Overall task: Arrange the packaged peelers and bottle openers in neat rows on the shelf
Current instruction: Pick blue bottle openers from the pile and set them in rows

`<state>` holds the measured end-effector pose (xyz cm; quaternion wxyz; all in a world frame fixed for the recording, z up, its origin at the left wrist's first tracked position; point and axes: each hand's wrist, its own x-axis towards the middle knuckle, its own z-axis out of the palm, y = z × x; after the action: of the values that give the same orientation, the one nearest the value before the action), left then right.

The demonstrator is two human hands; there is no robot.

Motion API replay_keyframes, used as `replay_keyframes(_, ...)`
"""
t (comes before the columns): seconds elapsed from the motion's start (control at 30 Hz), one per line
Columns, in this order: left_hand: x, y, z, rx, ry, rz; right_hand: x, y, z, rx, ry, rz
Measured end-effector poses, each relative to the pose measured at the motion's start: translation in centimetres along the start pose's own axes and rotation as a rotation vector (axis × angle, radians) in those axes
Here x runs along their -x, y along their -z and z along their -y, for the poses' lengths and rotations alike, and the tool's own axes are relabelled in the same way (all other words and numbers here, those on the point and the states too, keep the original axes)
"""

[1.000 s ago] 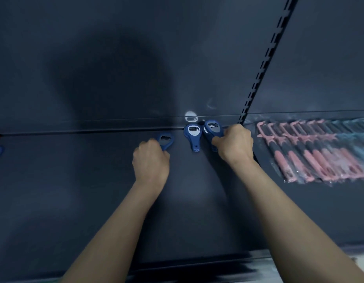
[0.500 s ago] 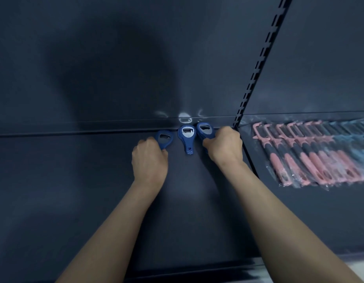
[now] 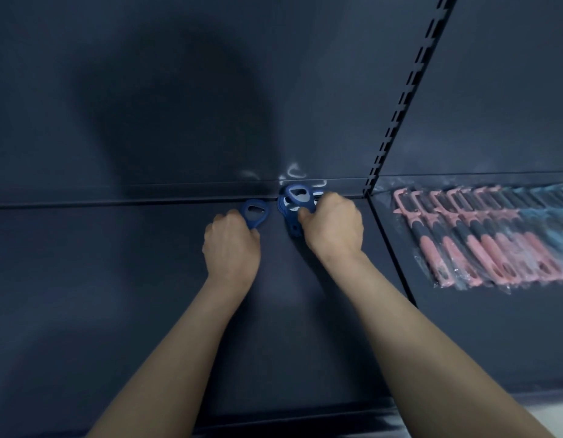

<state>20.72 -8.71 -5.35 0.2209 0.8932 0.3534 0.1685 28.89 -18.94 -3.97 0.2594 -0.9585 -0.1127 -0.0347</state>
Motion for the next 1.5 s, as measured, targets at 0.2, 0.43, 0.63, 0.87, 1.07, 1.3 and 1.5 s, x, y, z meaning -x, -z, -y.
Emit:
replay_keyframes(0.2, -0.1, 0.4, 0.7, 0.005, -0.001, 0.019, 0.7, -1.3, 1.0, 0.056, 0.042, 0.026)
replay_keyframes(0.43, -0.1, 0.6, 1.2, 0.014, -0.037, 0.088, 1.0, -2.4, 1.2, 0.126, -0.002, 0.03)
replay_keyframes(0.63, 0.0, 0.6, 1.5, 0.056, -0.067, 0.118, 1.2, -2.5, 1.7, 0.205, -0.006, 0.036)
replay_keyframes(0.87, 0.1, 0.6, 1.8, 0.127, -0.087, 0.137, 1.6, -2.3, 1.9, 0.188, -0.003, 0.053)
replay_keyframes(1.07, -0.1, 0.6, 2.6, 0.202, -0.11, 0.158, 2.2, -1.6, 2.5, 0.203, 0.128, -0.027)
replay_keyframes(1.3, -0.5, -0.1, 2.5, 0.202, -0.216, 0.129, 2.5, -0.2, 2.1, 0.121, 0.087, -0.058)
replay_keyframes(1.5, -0.5, -0.9, 2.2, 0.214, -0.262, 0.1, 2.1, 0.6, 0.1, 0.088, 0.055, -0.135)
